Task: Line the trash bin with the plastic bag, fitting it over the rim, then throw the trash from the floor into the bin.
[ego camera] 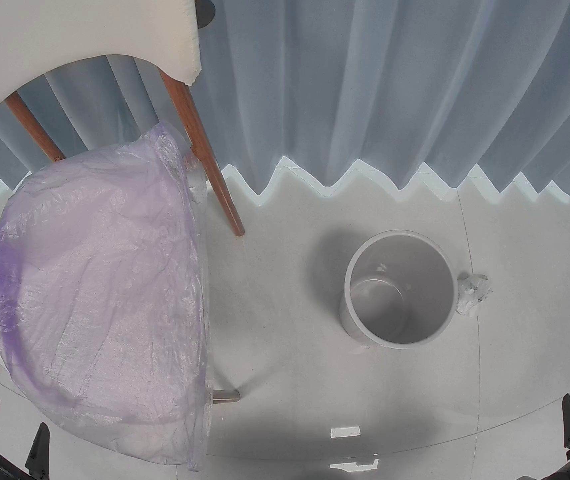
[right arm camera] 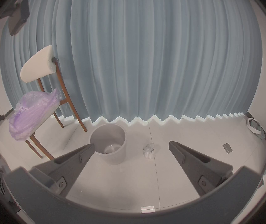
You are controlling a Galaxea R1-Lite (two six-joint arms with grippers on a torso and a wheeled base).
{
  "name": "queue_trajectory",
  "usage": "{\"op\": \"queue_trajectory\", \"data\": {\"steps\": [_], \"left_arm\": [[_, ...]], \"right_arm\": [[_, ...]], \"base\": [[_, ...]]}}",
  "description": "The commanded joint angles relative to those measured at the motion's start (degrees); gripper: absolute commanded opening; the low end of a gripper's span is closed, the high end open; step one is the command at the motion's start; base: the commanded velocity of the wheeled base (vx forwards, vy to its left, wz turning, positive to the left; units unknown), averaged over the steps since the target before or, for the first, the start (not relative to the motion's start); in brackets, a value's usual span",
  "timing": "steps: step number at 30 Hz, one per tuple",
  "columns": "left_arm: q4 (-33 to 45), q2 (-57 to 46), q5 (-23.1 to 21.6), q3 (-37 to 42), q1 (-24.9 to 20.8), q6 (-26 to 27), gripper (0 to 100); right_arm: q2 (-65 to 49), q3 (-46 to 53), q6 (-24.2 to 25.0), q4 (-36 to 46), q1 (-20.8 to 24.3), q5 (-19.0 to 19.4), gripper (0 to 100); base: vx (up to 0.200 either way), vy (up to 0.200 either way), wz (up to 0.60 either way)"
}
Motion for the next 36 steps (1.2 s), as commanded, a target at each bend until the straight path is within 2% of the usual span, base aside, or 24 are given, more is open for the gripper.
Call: {"op": "queue_trajectory", "data": {"steps": [1, 19, 22, 23, 24, 25, 26, 27, 30, 36], "left_arm": [[0.0, -0.7, 0.1, 1.0, -0.1, -0.1, 100], [0.1, -0.8, 0.1, 1.0, 0.1, 0.2, 100], [-0.3, -0.9, 0.0, 1.0, 0.2, 0.7, 100], [-3.5, -0.8, -0.3, -1.4, 0.1, -0.4, 100], [-3.5, -0.8, -0.3, -1.4, 0.1, -0.4, 100], [-7.5, 0.7, -0.8, -5.2, -0.5, -0.2, 100], [-7.5, 0.7, -0.8, -5.2, -0.5, -0.2, 100], [-11.0, 10.9, -2.1, -9.2, -6.0, -0.1, 100], [-10.7, 17.4, -1.8, -14.7, -10.7, 0.1, 100], [-10.9, 33.4, -2.5, -20.7, -11.4, 0.6, 100]], "right_arm": [[-1.0, 1.0, 0.0, 0.0, 0.0, 0.0, 100], [-1.0, 1.0, 0.2, 0.0, 0.0, 0.0, 100], [-1.0, 1.0, 0.2, 0.0, 0.0, 0.0, 100], [-1.0, 1.0, 0.2, -0.1, 0.0, -0.1, 100], [-1.0, 1.0, 0.2, -0.1, 0.0, -0.1, 100], [-1.0, 1.0, 0.3, -0.1, 0.0, -0.1, 100], [-1.0, 1.0, 0.3, -0.1, 0.0, -0.1, 100], [-1.0, 1.0, 0.2, 0.0, 0.0, 0.0, 100], [-1.0, 1.0, 0.3, 0.0, 0.0, -0.1, 100], [-1.0, 1.0, 0.4, 0.0, 0.0, -0.1, 100]], "base": [[0.0, 0.0, 0.0], [0.0, -0.2, 0.0], [0.0, 0.0, 0.0], [0.0, 0.0, 0.0], [0.0, 0.0, 0.0], [0.0, 0.0, 0.0], [0.0, 0.0, 0.0], [0.0, 0.0, 0.0], [0.0, 0.0, 0.0], [0.0, 0.0, 0.0]]}}
